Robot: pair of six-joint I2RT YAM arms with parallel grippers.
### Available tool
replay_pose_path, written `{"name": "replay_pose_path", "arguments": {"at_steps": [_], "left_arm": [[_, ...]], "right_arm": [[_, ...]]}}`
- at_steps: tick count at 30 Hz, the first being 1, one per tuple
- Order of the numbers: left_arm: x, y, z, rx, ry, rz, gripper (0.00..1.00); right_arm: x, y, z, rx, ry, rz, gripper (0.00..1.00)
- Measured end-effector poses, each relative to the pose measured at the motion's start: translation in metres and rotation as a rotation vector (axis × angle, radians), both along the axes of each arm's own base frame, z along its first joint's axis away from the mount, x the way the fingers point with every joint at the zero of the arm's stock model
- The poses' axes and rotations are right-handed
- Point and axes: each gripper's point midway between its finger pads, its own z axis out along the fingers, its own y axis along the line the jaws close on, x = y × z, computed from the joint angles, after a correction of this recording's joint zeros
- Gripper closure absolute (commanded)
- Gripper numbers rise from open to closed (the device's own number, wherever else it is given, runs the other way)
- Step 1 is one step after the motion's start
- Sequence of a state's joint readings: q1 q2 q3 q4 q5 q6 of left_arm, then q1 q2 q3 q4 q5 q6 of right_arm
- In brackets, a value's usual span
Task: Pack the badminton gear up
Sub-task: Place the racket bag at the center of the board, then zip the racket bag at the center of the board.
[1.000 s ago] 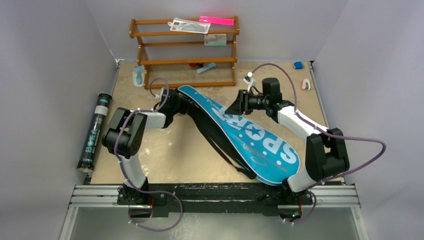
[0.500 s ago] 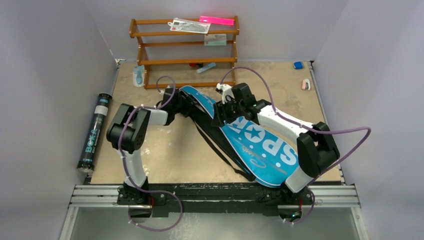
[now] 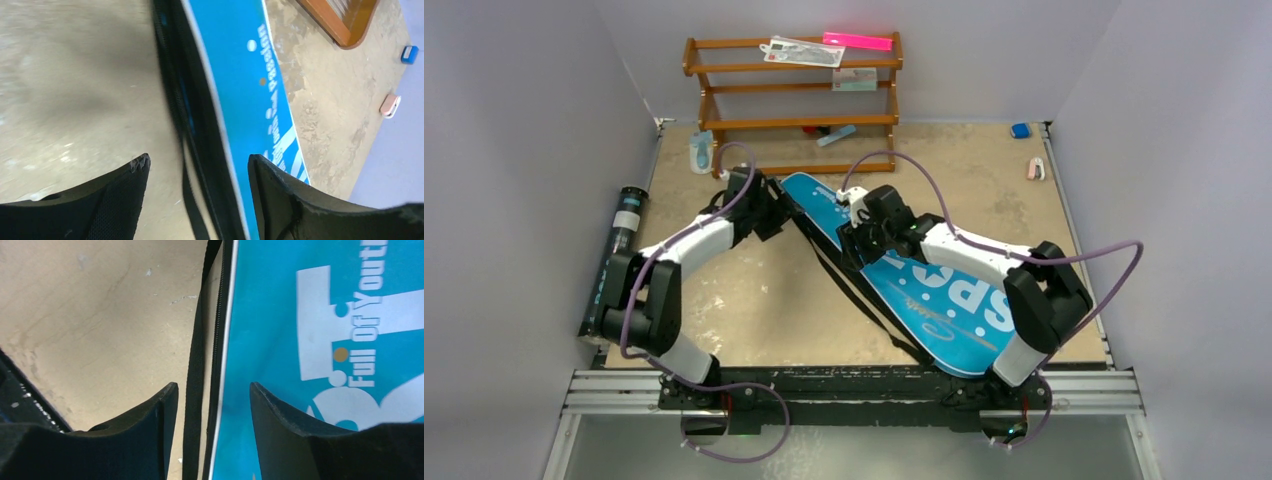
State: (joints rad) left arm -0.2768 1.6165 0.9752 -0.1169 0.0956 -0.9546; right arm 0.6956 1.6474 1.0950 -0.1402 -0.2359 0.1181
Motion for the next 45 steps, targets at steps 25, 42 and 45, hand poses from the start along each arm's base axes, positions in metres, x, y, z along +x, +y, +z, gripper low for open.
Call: {"name": "replay_pose_path", "arguments": {"at_steps": [25, 42, 45], "left_arm": [[-0.107, -0.046, -0.006, -0.102, 0.037, -0.169, 0.49], [-0.118, 0.016, 0.033, 0.043, -0.162, 0.025, 0.52], [-0.120, 0.011, 0.032, 0.039, -0.167, -0.024, 0.51]], "right_arm": [[-0.039, -0.032, -0.045, -0.186, 0.056, -0.079, 0.59], [0.026, 0.083, -0.029, 0.056, -0.133, 0.058, 0.59], [0.021, 0.076, 0.001, 0.098, -0.162, 0.036, 0.55]]}}
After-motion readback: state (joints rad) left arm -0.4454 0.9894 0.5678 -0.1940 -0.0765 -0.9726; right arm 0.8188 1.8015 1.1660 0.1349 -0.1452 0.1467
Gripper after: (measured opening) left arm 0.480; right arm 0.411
